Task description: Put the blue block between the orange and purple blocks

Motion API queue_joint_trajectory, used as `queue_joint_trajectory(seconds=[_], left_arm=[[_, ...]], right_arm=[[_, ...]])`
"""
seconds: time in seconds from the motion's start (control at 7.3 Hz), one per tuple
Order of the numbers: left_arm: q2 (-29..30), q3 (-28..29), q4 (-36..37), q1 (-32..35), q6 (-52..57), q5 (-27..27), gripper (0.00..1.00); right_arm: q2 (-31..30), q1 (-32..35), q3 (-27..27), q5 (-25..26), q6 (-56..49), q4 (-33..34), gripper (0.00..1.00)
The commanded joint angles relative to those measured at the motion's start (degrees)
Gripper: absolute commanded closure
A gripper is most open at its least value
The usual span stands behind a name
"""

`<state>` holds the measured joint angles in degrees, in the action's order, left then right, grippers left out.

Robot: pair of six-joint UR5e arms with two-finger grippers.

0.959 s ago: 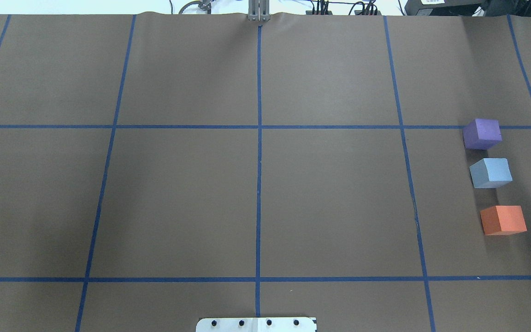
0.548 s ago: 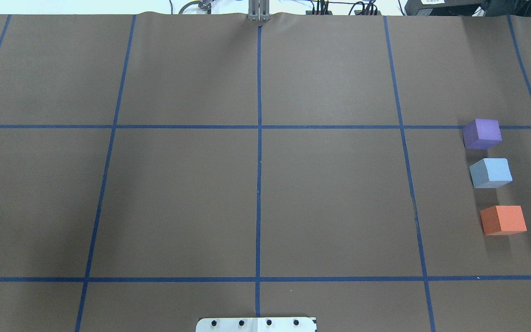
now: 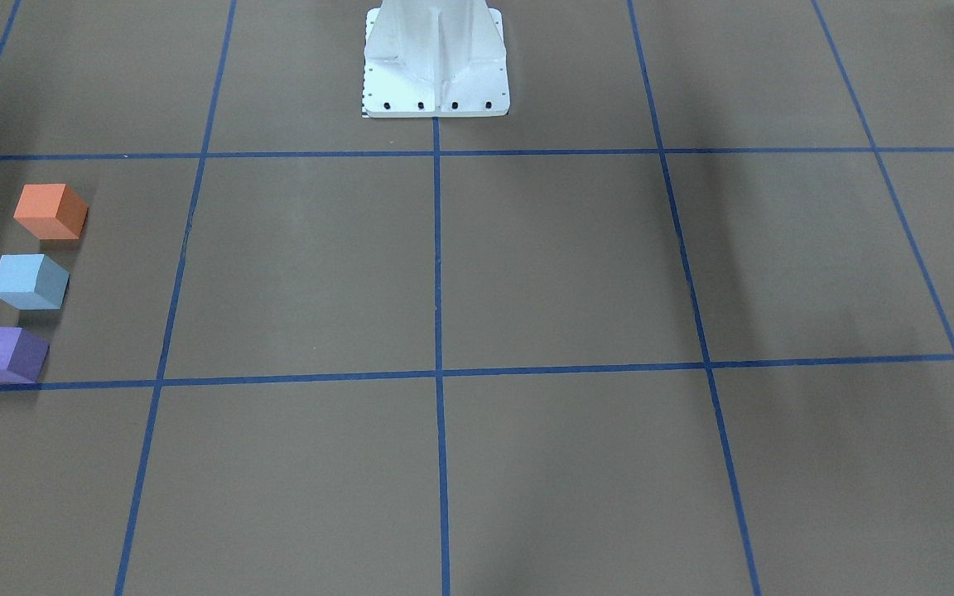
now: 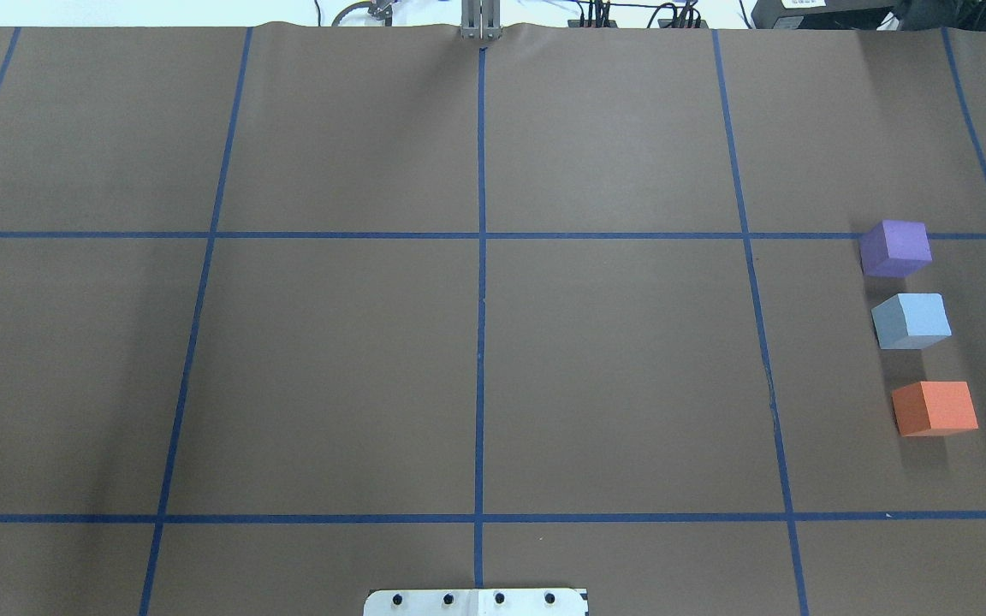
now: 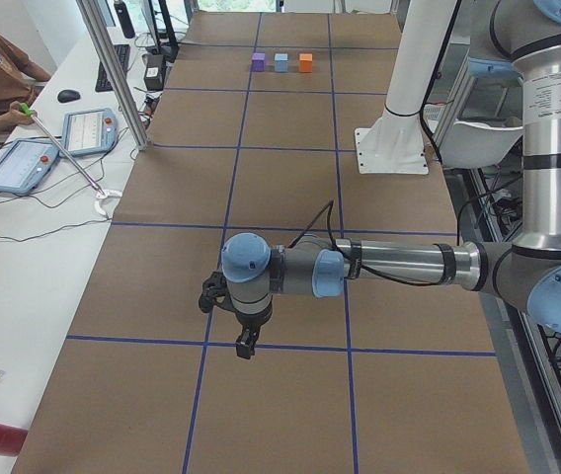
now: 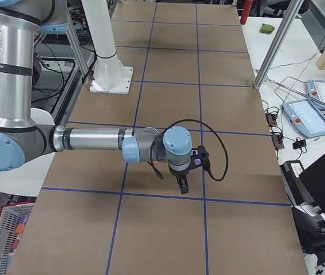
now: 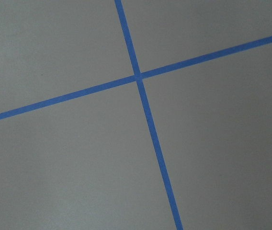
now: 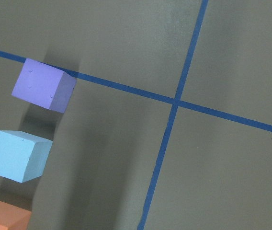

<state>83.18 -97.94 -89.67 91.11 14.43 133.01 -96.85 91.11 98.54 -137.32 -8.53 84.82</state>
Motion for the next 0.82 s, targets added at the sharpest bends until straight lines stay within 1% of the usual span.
queue_joint_trajectory(seconds=[0.0, 0.14, 0.27, 0.41, 0.68], left_arm=[[-0.2, -0.1, 0.0, 2.1, 0.0, -0.3, 0.0], [-0.2, -0.1, 0.0, 2.1, -0.1, -0.6, 0.0], [-0.3, -0.1, 0.0, 2.1, -0.1, -0.6, 0.0], [-0.3, -0.1, -0.1, 2.1, -0.3, -0.7, 0.0], [-0.2, -0.1, -0.1, 2.1, -0.5, -0.7, 0.0]], right_arm=[[-1.2, 0.0, -1.8, 0.0, 2.8, -0.5, 0.0], [-0.8, 0.0, -1.2, 0.3, 3.0, -0.5, 0.0], [-0.4, 0.0, 0.9, 0.4, 3.6, 0.6, 0.0], [-0.4, 0.0, 4.2, 0.4, 5.9, 3.8, 0.0], [-0.6, 0.0, 5.5, 0.2, 6.4, 5.3, 0.0]])
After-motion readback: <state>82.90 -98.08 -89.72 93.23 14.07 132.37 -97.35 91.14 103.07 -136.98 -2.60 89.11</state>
